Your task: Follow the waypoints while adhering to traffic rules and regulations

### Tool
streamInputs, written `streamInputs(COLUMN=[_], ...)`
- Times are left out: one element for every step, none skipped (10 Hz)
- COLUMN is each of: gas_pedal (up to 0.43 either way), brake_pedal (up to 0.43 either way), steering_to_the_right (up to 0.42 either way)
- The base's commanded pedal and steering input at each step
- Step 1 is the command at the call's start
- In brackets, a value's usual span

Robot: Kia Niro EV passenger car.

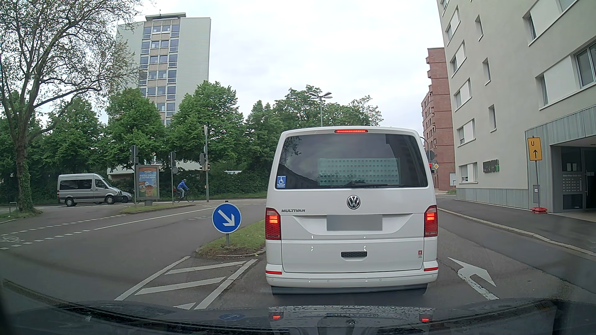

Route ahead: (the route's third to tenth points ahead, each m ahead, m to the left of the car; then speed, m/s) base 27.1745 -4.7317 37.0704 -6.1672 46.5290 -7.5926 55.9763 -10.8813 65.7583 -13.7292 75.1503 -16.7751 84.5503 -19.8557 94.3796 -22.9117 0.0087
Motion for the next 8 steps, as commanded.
streamInputs(gas_pedal=[0.000,0.000,0.000,0.000,0.000,0.000,0.000,0.000], brake_pedal=[0.256,0.256,0.250,0.256,0.256,0.256,0.256,0.256], steering_to_the_right=[0.055,0.054,0.054,0.054,0.054,0.054,0.055,0.054])
